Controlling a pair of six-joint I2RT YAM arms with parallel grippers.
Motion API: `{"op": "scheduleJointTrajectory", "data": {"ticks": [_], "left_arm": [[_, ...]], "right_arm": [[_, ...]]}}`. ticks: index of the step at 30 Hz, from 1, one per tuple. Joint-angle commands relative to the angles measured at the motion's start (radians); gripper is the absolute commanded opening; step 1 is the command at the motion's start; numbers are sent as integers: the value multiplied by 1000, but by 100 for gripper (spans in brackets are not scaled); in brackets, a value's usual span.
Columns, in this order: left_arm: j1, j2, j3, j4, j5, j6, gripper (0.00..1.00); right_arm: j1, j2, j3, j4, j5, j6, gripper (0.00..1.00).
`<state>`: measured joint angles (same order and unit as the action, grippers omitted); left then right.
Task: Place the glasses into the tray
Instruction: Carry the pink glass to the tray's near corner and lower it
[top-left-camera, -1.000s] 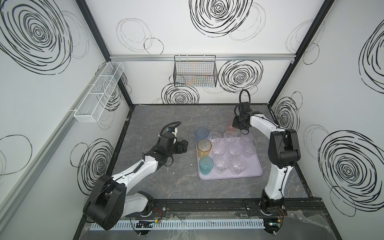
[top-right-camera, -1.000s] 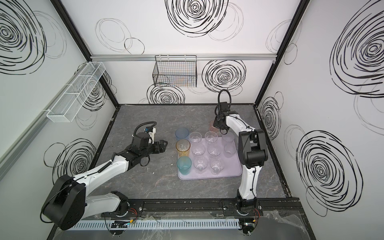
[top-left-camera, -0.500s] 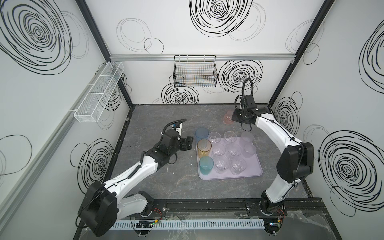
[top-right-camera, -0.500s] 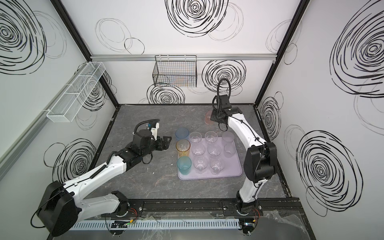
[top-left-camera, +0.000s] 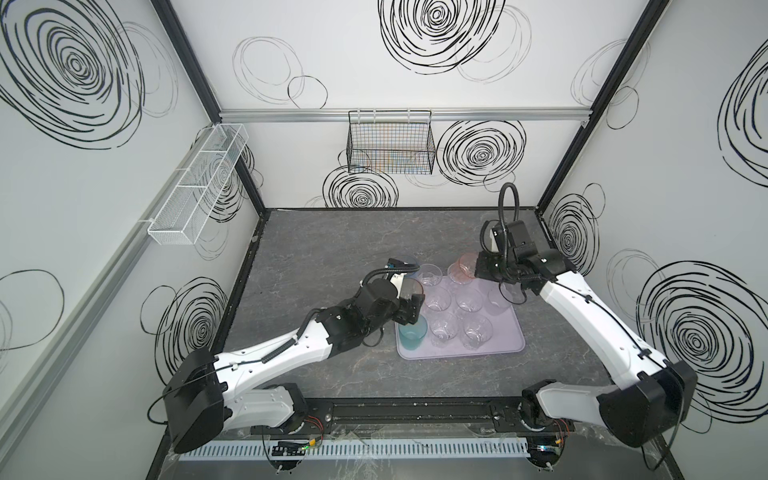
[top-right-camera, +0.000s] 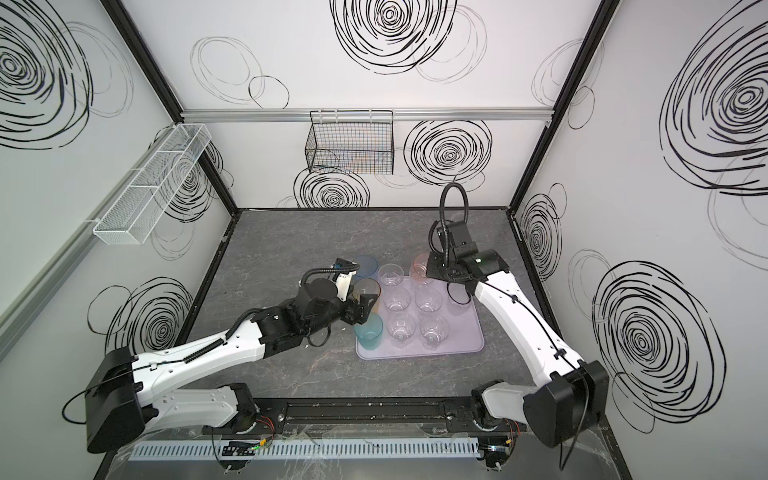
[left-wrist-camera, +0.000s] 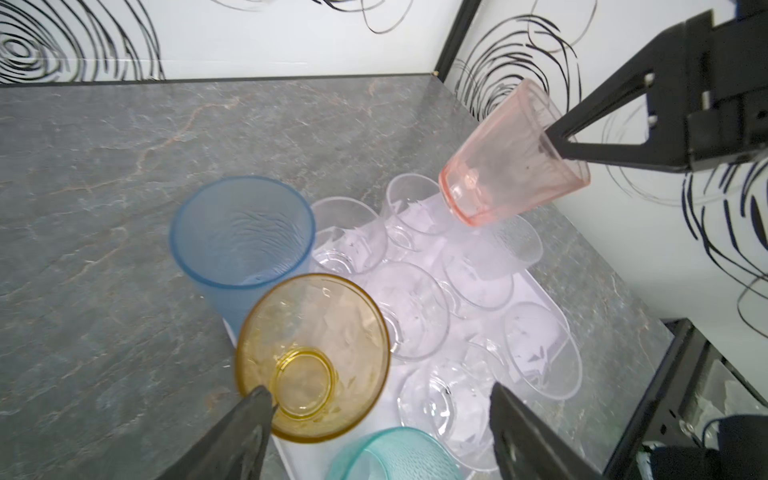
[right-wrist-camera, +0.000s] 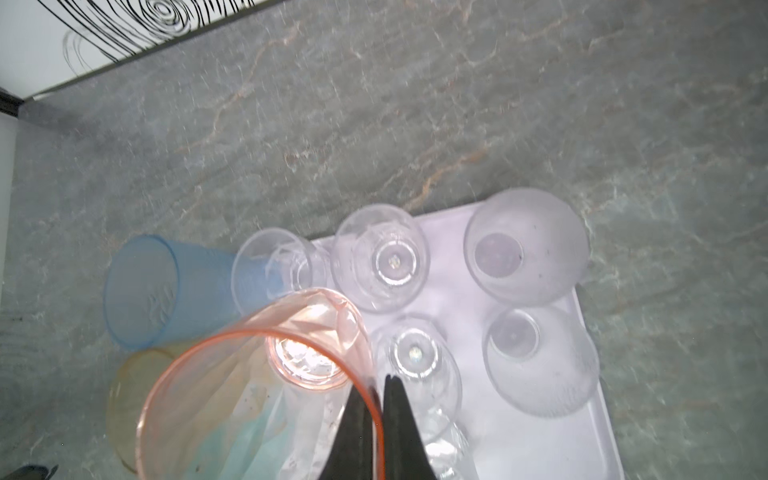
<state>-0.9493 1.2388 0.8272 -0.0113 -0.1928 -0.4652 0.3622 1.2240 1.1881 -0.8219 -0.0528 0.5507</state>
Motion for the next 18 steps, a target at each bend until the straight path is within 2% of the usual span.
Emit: {"op": "scheduleJointTrajectory", "data": {"ticks": [1, 10, 18], "left_arm": [[-55, 42, 16, 83, -46, -19, 85], [-148, 114, 12, 156, -46, -13, 85], [-149, 109, -34, 184, -36, 6, 86]], "right_arm": [[2, -99, -67, -95, 68, 41, 1], [-21, -240, -196, -217, 249, 112, 0], [-119, -315, -234, -286, 241, 153, 0]]}}
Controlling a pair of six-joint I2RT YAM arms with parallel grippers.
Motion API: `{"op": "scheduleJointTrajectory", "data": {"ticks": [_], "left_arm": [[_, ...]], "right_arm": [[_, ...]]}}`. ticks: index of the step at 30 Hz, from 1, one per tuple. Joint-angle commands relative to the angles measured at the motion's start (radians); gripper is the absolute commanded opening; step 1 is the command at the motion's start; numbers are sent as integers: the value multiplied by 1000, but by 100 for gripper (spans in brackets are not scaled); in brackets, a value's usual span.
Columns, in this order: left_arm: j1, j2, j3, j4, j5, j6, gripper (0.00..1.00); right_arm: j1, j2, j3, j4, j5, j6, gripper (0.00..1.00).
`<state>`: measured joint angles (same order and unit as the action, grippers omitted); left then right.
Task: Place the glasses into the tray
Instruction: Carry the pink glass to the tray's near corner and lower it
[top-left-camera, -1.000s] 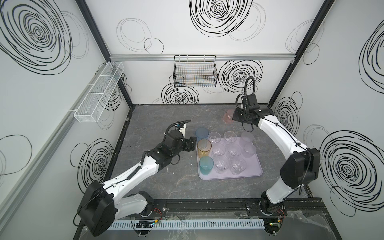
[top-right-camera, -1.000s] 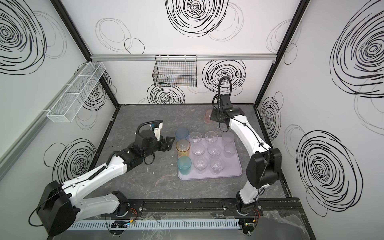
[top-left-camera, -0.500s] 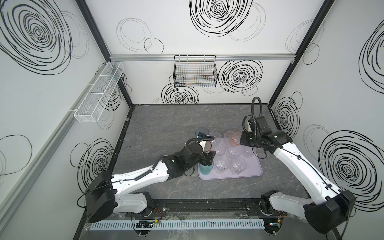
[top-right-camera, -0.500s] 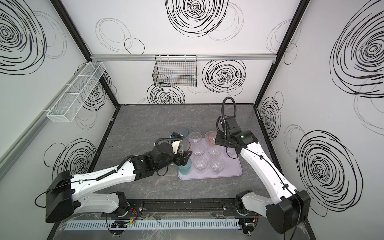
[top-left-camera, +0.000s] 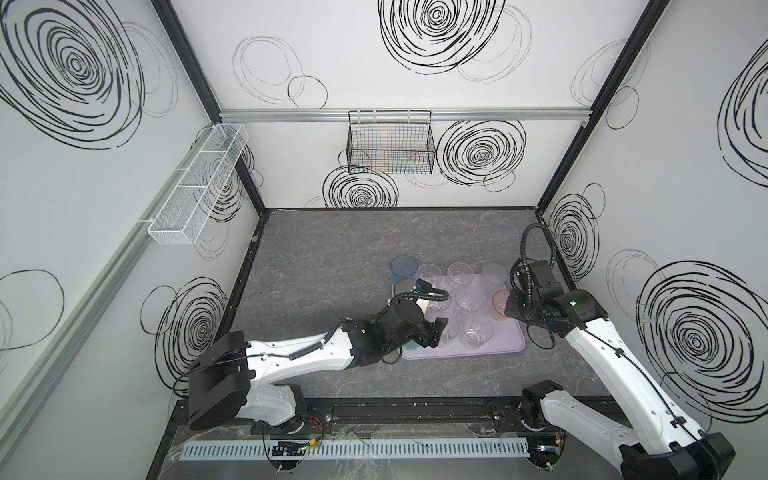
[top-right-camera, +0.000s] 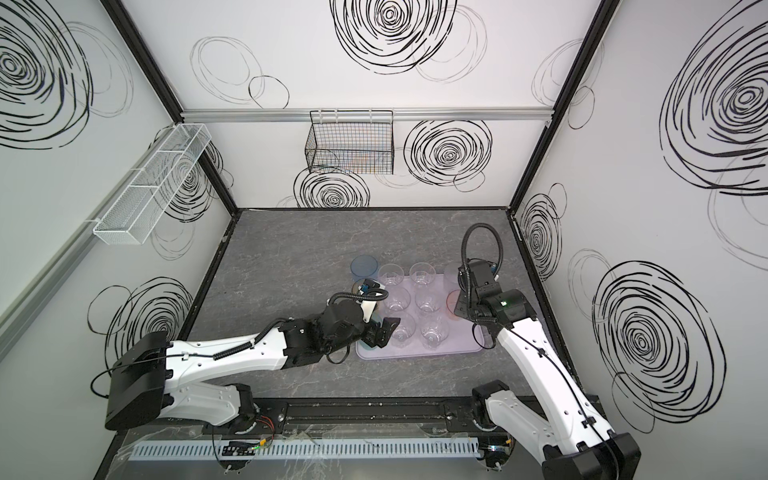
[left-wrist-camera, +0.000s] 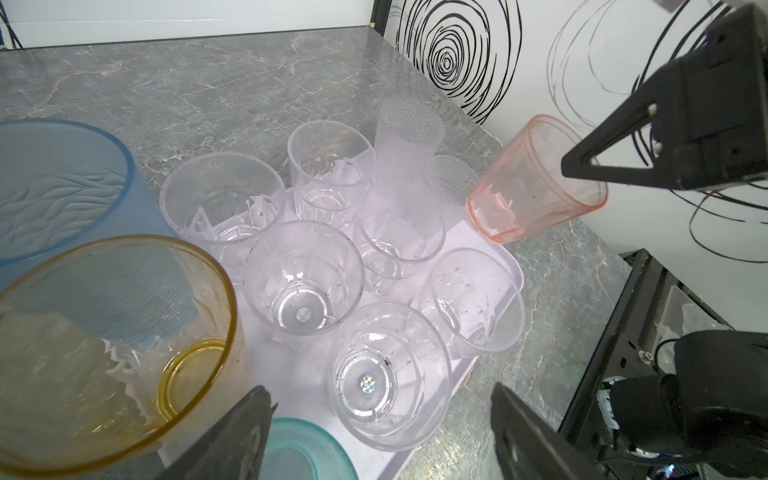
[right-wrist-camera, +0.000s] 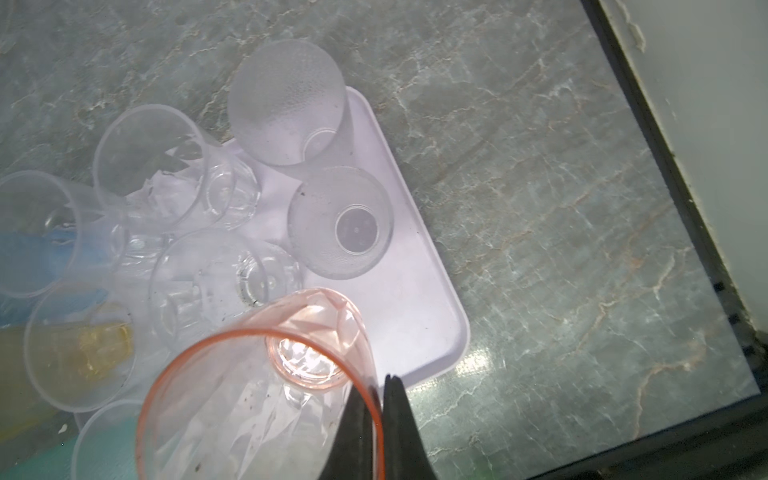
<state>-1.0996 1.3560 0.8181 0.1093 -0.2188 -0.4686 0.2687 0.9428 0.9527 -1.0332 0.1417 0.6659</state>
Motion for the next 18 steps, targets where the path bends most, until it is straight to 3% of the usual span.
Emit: {"op": "scheduleJointTrajectory", "data": {"ticks": [1, 9, 18], "left_arm": [[4, -10, -29, 67, -9, 11, 86], [42, -17, -65, 121, 12, 18, 86], [92, -76, -121, 136, 18, 15, 86]], "right_arm": [[-36, -45, 4, -89, 47, 40, 0], [-75, -91, -37, -95, 1, 51, 0], [-99, -135, -167, 43, -21, 208, 0]]}}
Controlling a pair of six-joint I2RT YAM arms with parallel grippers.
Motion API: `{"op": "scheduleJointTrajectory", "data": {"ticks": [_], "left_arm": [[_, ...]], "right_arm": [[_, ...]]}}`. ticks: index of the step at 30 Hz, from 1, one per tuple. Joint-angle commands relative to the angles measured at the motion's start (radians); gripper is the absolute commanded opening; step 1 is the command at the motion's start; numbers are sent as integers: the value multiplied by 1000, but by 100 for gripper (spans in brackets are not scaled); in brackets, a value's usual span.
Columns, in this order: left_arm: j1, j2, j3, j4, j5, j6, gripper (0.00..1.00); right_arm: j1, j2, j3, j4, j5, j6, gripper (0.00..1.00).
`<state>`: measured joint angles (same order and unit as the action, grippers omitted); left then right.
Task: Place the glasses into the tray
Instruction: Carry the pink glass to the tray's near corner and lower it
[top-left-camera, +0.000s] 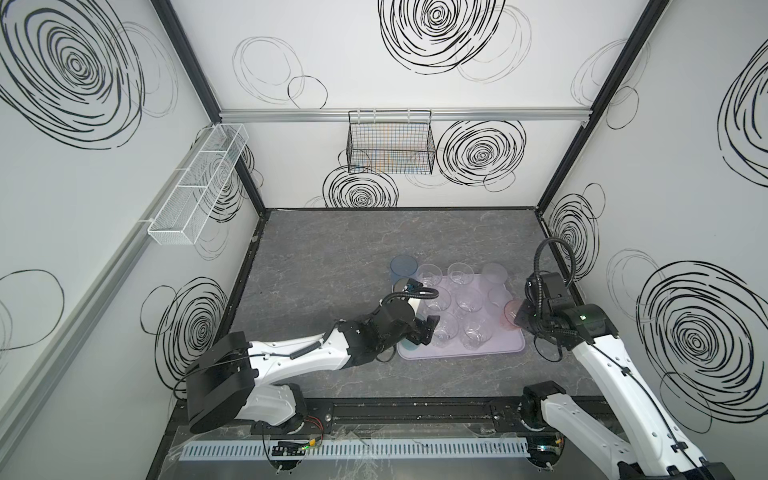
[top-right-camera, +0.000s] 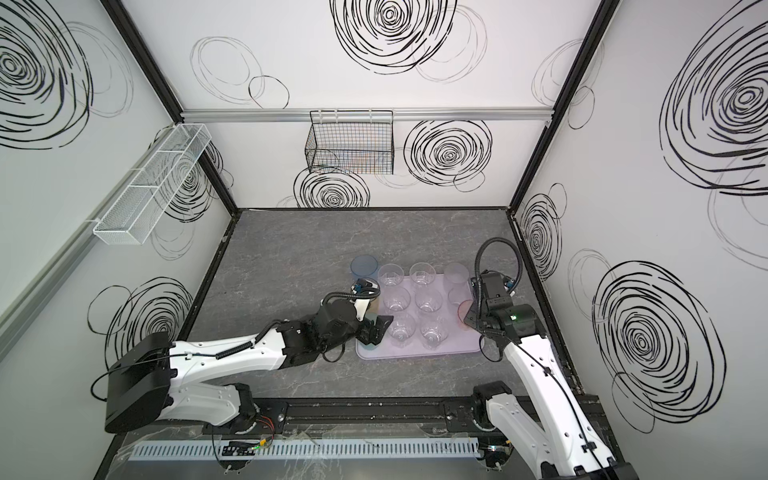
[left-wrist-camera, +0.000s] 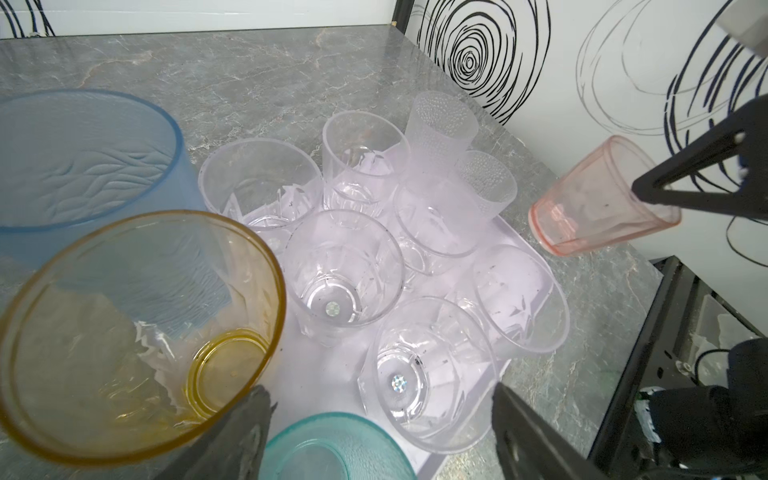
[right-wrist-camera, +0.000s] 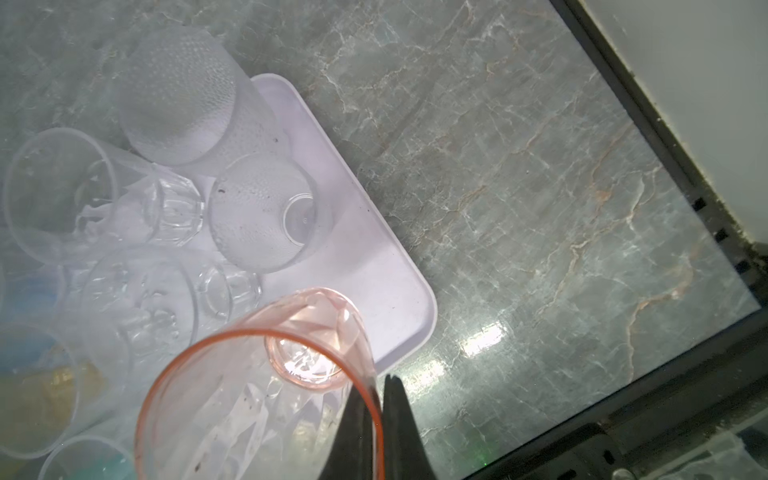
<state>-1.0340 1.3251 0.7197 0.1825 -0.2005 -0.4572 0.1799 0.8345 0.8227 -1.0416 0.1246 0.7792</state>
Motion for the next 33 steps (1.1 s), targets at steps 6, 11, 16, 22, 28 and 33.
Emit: {"op": "scheduleJointTrajectory", "data": {"ticks": [6, 11, 16, 22, 28, 33], "left_arm": [[51, -68, -36, 63, 6, 5, 86], [66, -76, -42, 60, 13, 8, 86], [81, -92, -55, 58, 12, 11, 86], [94, -100, -62, 58, 15, 8, 86], [98, -99, -57, 60, 18, 5, 86], [102, -113, -63, 48, 10, 5, 86]], "right_arm": [[-43, -36, -149, 124, 26, 141, 0], [-81, -13, -212, 227, -18, 137, 0], [-100, 30, -253, 280, -14, 119, 0], [-106, 38, -256, 279, 17, 89, 8], [-109, 21, -209, 252, 27, 67, 31], [-111, 11, -142, 221, 41, 51, 37]]}}
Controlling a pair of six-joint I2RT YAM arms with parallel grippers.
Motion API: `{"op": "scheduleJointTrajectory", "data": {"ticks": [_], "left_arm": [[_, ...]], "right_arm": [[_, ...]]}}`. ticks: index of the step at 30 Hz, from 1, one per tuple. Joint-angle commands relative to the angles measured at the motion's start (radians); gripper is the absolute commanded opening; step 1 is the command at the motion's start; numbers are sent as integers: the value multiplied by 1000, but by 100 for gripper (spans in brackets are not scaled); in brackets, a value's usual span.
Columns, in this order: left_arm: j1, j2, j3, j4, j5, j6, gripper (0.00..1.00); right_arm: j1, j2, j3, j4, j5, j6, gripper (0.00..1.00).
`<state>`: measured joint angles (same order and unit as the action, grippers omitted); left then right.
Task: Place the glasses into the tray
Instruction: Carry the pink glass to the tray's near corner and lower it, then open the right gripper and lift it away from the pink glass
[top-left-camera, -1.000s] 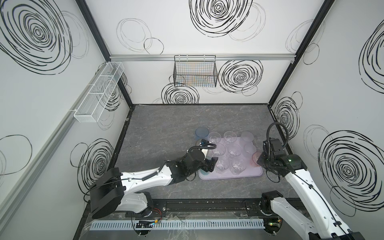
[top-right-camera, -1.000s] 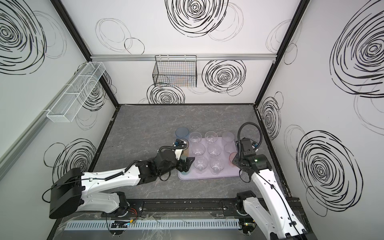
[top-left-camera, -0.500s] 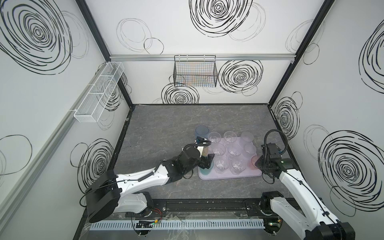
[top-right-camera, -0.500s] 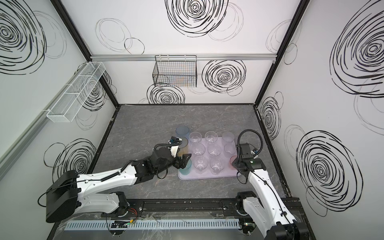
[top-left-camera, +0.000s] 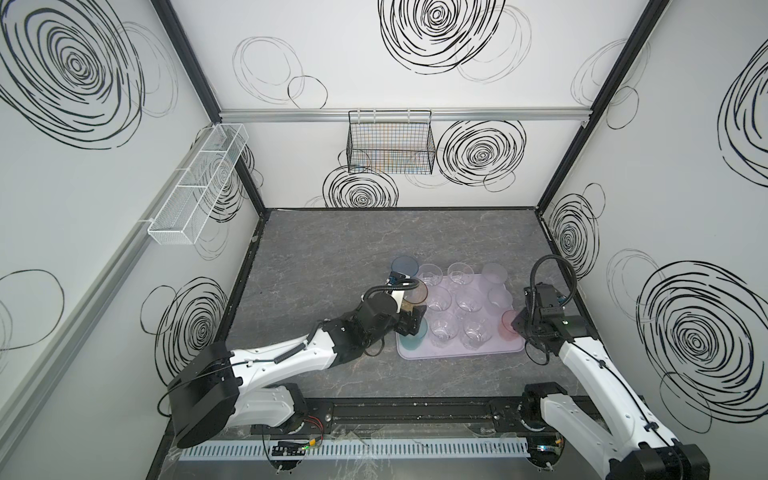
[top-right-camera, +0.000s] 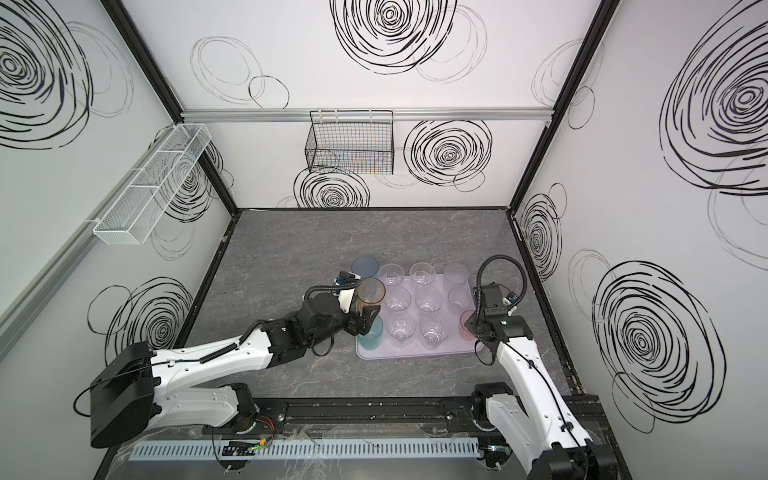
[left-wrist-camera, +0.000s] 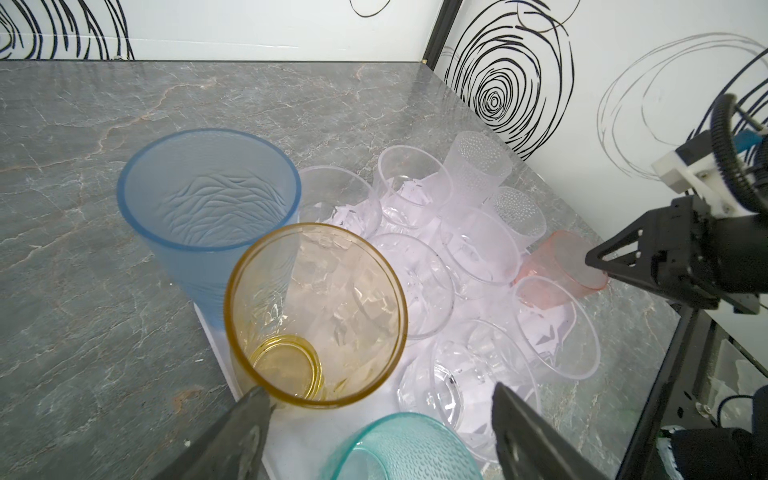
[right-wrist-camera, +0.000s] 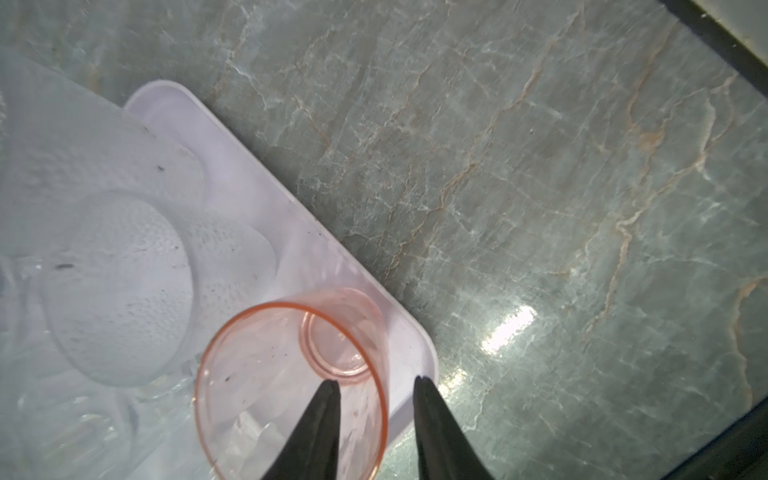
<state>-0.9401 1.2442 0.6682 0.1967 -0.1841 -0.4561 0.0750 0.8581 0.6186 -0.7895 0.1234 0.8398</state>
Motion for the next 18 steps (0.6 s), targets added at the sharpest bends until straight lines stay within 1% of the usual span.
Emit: {"op": "scheduleJointTrajectory", "data": {"ticks": [1, 6, 9, 10, 11, 12, 14, 16, 18], "left_arm": [[12, -39, -12, 31, -9, 4, 86], [18, -66, -8, 16, -17, 5, 86], [18, -87, 15, -12, -26, 19, 86], [20, -96, 27, -19, -30, 23, 86], [25, -106, 42, -31, -34, 23, 86], [30, -116, 56, -43, -36, 54, 86], [47, -139, 83, -66, -42, 78, 87], [77, -165, 98, -82, -34, 95, 87], [121, -190, 109, -106, -20, 116, 87]], "right_arm": [[-6, -9, 81, -35, 42, -16, 38], [-6, 27, 169, -32, 51, -56, 42], [-16, 71, 234, 20, 50, -105, 46], [-23, 96, 262, 42, 45, -118, 49], [-30, 121, 292, 69, 32, -132, 51], [-36, 141, 321, 93, 26, -144, 53], [-46, 181, 379, 163, 46, -169, 58], [-73, 213, 418, 234, 96, -199, 64], [-113, 239, 445, 312, 130, -238, 66]]}}
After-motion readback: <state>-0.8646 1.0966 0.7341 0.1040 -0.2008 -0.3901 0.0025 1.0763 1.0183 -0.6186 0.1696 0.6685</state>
